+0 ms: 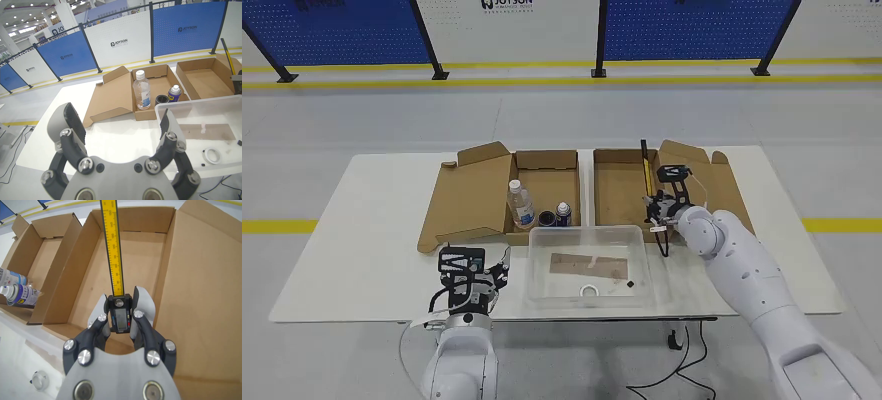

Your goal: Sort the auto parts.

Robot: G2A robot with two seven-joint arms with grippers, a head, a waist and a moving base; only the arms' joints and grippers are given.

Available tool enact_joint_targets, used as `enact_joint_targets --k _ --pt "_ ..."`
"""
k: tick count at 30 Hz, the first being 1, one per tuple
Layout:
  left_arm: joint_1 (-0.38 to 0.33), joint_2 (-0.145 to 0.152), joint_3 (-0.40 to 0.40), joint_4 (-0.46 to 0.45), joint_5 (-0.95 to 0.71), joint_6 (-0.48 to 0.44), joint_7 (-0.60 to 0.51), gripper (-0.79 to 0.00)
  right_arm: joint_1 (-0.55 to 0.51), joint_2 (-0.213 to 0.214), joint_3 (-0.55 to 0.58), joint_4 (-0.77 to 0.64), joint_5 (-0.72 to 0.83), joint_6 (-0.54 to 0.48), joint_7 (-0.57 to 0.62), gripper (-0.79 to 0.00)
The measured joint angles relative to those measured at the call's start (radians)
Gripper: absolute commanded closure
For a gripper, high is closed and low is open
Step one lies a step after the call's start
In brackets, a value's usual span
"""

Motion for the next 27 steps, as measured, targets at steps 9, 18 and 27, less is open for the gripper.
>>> enact_joint_targets --k 9,18,27 --pt "0.000 0.000 0.000 0.000 0.000 0.000 0.000 -0.785 0.001 -0.005 0.009 0.010 -0.024 -0.010 0.007 -0.203" --pt "0.000 0.000 0.000 0.000 0.000 0.000 0.000 -0.785 -0.007 -0.005 0.024 -0.003 -0.048 -0.022 0.017 -0.329" --pt "0.000 0.000 0.000 0.000 0.000 0.000 0.000 -0.785 -0.010 0.000 0.042 -0.037 -0.088 -0.055 0.018 -0.348"
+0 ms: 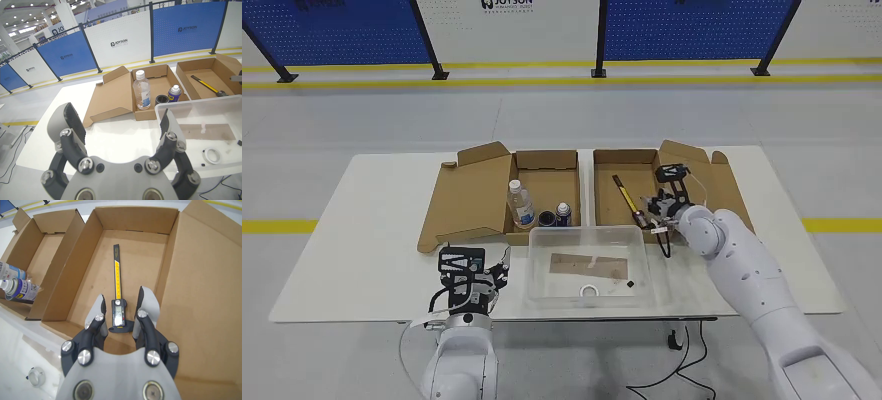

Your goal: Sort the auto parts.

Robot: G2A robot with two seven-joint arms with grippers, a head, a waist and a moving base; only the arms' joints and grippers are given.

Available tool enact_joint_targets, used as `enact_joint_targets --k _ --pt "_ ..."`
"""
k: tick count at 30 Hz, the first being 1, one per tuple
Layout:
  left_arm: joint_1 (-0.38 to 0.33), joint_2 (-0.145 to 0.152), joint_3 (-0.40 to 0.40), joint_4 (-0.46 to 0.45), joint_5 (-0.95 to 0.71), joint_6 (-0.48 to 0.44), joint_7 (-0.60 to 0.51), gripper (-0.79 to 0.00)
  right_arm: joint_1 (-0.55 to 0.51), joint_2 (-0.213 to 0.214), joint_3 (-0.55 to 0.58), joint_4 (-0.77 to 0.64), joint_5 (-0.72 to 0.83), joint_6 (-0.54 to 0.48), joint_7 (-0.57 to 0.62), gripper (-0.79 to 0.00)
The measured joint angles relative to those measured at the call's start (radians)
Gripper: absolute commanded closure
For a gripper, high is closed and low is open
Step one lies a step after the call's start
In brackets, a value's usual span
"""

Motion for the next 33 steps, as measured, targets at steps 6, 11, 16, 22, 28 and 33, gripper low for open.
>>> enact_joint_targets --k 6,11,16,22,28,33 --pt "0.000 0.000 0.000 0.000 0.000 0.000 0.000 -0.785 0.032 0.019 -0.013 -0.118 -0.182 -0.062 0.076 -0.366" --pt "0.000 0.000 0.000 0.000 0.000 0.000 0.000 -0.785 0.036 0.041 -0.009 -0.289 -0.311 -0.162 0.188 -0.449" --pt "0.000 0.000 0.000 0.000 0.000 0.000 0.000 -0.785 0.003 0.059 -0.001 -0.479 -0.400 -0.238 0.322 -0.437" --pt "0.000 0.000 0.000 0.000 0.000 0.000 0.000 -0.785 -0.057 0.067 -0.012 -0.652 -0.371 -0.321 0.448 -0.434" --pt "0.000 0.000 0.000 0.000 0.000 0.000 0.000 -0.785 -0.092 0.059 -0.071 -0.726 -0.282 -0.368 0.578 -0.453" --pt "0.000 0.000 0.000 0.000 0.000 0.000 0.000 -0.785 -0.102 0.047 -0.129 -0.713 -0.230 -0.371 0.657 -0.425"
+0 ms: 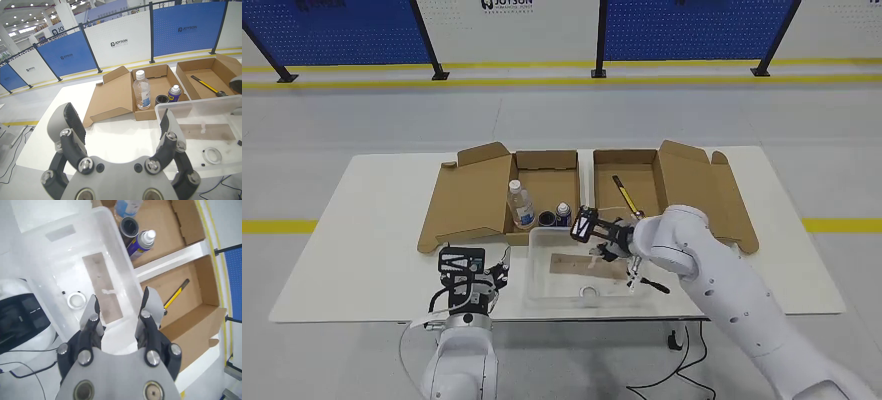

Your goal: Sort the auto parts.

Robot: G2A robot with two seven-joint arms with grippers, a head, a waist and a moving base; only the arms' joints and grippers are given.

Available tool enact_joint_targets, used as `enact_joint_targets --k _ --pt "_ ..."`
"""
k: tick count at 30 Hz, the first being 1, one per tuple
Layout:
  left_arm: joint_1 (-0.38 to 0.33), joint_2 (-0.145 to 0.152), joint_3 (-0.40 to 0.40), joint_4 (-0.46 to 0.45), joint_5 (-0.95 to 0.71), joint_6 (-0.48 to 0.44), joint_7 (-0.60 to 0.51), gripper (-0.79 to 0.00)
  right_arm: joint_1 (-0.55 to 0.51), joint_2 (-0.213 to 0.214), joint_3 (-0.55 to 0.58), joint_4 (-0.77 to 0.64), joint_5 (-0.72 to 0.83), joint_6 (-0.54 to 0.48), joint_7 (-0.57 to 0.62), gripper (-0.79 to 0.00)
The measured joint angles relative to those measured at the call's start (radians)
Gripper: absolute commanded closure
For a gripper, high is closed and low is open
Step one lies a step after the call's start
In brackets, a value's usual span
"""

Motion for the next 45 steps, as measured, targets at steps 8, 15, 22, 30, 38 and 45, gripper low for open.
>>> enact_joint_targets --k 8,15,22,30,38,45 --pt "0.000 0.000 0.000 0.000 0.000 0.000 0.000 -0.785 0.014 -0.024 -0.083 0.096 0.067 -0.001 0.071 -0.379" --pt "0.000 0.000 0.000 0.000 0.000 0.000 0.000 -0.785 0.047 -0.044 -0.138 0.171 0.068 -0.005 0.096 -0.329" --pt "0.000 0.000 0.000 0.000 0.000 0.000 0.000 -0.785 0.078 -0.067 -0.189 0.239 0.085 -0.032 0.103 -0.336" --pt "0.000 0.000 0.000 0.000 0.000 0.000 0.000 -0.785 0.096 -0.091 -0.239 0.288 0.095 -0.049 0.087 -0.302" --pt "0.000 0.000 0.000 0.000 0.000 0.000 0.000 -0.785 0.115 -0.115 -0.281 0.347 0.095 -0.065 0.068 -0.234" --pt "0.000 0.000 0.000 0.000 0.000 0.000 0.000 -0.785 0.130 -0.134 -0.307 0.397 0.098 -0.077 0.048 -0.206"
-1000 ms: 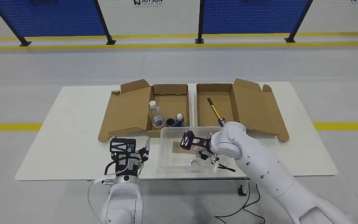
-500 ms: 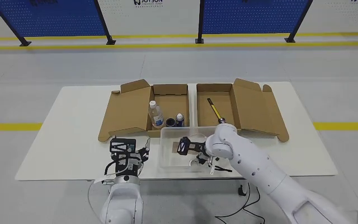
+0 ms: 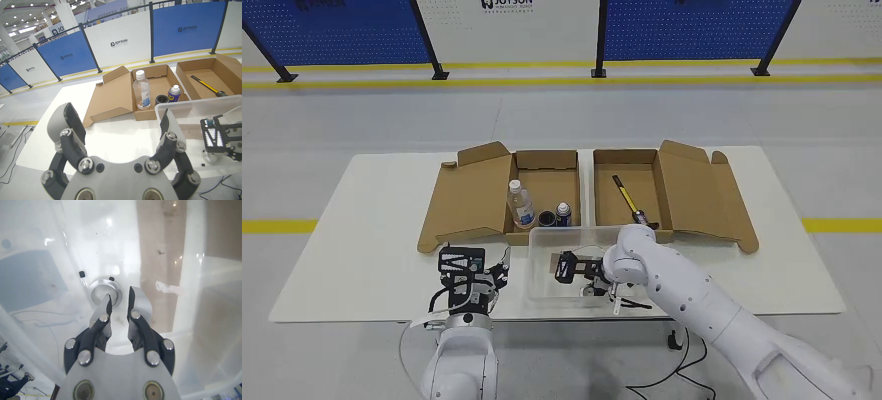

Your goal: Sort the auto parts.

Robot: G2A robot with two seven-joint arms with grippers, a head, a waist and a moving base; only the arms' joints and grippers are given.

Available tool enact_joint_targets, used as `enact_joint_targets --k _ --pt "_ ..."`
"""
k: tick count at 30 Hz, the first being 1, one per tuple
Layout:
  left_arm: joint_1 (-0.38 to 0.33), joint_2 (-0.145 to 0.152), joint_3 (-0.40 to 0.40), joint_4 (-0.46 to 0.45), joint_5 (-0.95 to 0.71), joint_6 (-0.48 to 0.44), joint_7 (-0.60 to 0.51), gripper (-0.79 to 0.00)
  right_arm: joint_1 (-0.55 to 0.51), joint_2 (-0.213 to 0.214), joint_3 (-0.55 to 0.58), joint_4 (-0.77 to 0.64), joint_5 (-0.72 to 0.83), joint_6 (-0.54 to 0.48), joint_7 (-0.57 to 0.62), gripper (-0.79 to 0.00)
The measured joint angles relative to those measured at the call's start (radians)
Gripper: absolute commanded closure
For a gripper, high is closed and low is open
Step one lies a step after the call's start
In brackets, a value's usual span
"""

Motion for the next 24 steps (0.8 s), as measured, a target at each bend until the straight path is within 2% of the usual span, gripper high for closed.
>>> enact_joint_targets --k 10,13,14,15,24 --pt "0.000 0.000 0.000 0.000 0.000 0.000 0.000 -0.785 0.019 -0.022 -0.022 0.061 -0.004 -0.010 -0.024 -0.148" --pt "0.000 0.000 0.000 0.000 0.000 0.000 0.000 -0.785 0.025 -0.029 -0.028 0.082 0.003 -0.018 -0.028 -0.095" --pt "0.000 0.000 0.000 0.000 0.000 0.000 0.000 -0.785 0.028 -0.032 -0.030 0.088 0.004 -0.020 -0.029 -0.028" --pt "0.000 0.000 0.000 0.000 0.000 0.000 0.000 -0.785 0.030 -0.034 -0.031 0.094 0.005 -0.021 -0.030 0.000" --pt "0.000 0.000 0.000 0.000 0.000 0.000 0.000 -0.785 0.051 -0.042 -0.017 0.131 0.021 -0.019 -0.050 0.000"
